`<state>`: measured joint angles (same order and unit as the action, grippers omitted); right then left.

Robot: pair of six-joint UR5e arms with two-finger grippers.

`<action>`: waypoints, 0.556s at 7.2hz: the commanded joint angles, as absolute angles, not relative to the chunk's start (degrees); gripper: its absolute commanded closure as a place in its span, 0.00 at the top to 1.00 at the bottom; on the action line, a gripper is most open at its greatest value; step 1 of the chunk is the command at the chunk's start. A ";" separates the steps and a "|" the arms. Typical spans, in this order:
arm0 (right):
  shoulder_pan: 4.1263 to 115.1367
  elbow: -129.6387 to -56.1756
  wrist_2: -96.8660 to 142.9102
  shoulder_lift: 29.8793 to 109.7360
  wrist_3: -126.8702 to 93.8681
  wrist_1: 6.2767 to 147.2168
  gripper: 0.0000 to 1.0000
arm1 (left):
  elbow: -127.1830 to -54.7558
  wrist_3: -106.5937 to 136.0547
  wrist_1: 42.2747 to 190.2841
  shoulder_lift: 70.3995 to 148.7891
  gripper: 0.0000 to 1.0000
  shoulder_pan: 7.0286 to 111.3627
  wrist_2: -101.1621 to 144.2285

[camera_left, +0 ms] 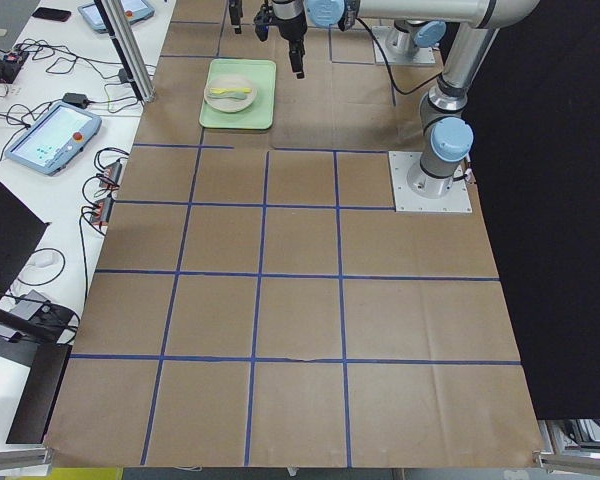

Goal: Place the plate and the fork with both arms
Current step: 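Move the right gripper over the plate on the tray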

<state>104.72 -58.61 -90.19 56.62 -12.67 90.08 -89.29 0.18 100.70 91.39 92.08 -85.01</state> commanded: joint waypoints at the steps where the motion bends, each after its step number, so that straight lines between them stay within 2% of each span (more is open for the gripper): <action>1: 106.17 -56.77 -90.17 52.39 -13.10 90.87 0.96 | -89.38 -0.09 100.72 90.44 1.00 92.81 -88.30; 4: 105.91 -57.13 -90.35 47.39 -13.18 93.59 0.88 | -90.17 0.53 100.81 90.97 1.00 93.69 -93.34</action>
<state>106.02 -57.05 -90.22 49.49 -13.13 92.02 -89.57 0.37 100.75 90.90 93.22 -92.76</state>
